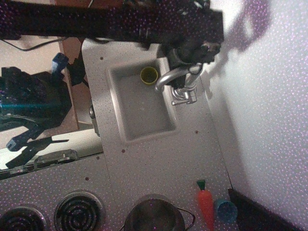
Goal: Turn faucet right
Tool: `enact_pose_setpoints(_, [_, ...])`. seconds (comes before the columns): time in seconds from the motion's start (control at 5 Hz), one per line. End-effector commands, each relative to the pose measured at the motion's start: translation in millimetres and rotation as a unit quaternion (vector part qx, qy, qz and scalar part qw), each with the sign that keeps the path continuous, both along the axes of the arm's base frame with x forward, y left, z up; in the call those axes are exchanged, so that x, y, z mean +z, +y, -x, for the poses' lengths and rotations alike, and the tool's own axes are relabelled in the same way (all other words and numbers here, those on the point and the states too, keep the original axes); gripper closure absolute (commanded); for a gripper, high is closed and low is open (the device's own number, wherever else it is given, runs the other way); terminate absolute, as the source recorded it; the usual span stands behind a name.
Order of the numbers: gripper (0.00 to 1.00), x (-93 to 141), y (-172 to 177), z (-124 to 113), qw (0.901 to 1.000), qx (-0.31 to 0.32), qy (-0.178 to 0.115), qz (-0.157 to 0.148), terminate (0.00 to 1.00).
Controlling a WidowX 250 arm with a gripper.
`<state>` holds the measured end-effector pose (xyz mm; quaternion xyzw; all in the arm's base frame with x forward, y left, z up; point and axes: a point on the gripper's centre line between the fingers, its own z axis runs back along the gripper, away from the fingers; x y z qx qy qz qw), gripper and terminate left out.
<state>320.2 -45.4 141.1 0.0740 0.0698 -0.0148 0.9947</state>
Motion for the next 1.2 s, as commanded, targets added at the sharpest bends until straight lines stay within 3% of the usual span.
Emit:
enact_pose_setpoints(0.0, [0.0, 43.7, -8.7, 23.3, 0.9978, 0.037, -0.022, 0.05, 0.0])
enact_pose_setpoints(0.2, [0.0, 38.2, -9.4, 20.9, 0.9982, 0.029, -0.016, 0.051, 0.0])
enact_pose_setpoints(0.4, [0.0, 26.7, 4.1, 23.2, 0.9914, 0.016, -0.071, 0.109, 0.0])
enact_pose_setpoints(0.6, [0.0, 13.4, 58.3, 59.1, 0.9476, 0.11, -0.216, 0.208, 0.0])
enact_pose_setpoints(0.8, [0.0, 15.8, 76.1, 73.6, 0.9822, 0.135, -0.109, 0.073, 0.0])
enact_pose_setpoints(1.0, [0.0, 32.3, 52.1, 63.1, 0.9916, 0.097, -0.081, 0.026, 0.0])
